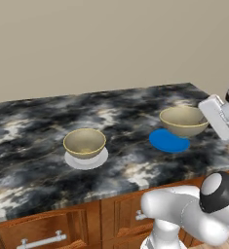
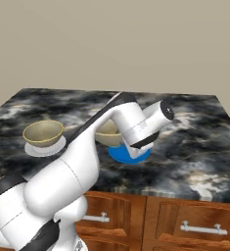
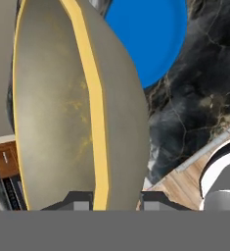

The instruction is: Move the bowls from the cabinet to the plates on the dining table.

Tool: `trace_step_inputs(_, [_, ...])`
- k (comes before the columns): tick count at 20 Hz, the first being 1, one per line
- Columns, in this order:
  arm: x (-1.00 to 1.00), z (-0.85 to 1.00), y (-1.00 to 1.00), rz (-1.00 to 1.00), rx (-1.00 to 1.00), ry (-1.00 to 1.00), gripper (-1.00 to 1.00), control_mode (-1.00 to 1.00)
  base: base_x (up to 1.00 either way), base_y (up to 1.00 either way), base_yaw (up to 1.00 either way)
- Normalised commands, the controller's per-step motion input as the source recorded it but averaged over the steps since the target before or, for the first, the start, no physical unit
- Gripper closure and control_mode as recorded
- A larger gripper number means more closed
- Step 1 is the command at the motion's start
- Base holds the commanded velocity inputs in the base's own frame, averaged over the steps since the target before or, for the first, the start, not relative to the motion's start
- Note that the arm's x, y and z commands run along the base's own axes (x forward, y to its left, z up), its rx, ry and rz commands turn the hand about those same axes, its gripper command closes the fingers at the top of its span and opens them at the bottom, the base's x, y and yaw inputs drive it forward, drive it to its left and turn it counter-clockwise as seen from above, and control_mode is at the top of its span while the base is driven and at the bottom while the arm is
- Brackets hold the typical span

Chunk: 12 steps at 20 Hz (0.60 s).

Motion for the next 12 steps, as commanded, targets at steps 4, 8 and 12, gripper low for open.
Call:
trace_step_inputs(4, [0.22, -0.33, 0.0, -0.04, 0.0, 0.01, 1.0, -1.0, 0.0, 0.0, 0.0])
trace_step_inputs(8, [0.25, -0.28, 0.0, -0.04, 0.0, 0.0, 1.0, -1.0, 0.0, 0.0, 0.0])
trace_step_inputs(12, [0.29, -0.18, 0.0, -0.03, 0.0, 0.0, 1.0, -1.0, 0.0, 0.0, 0.0])
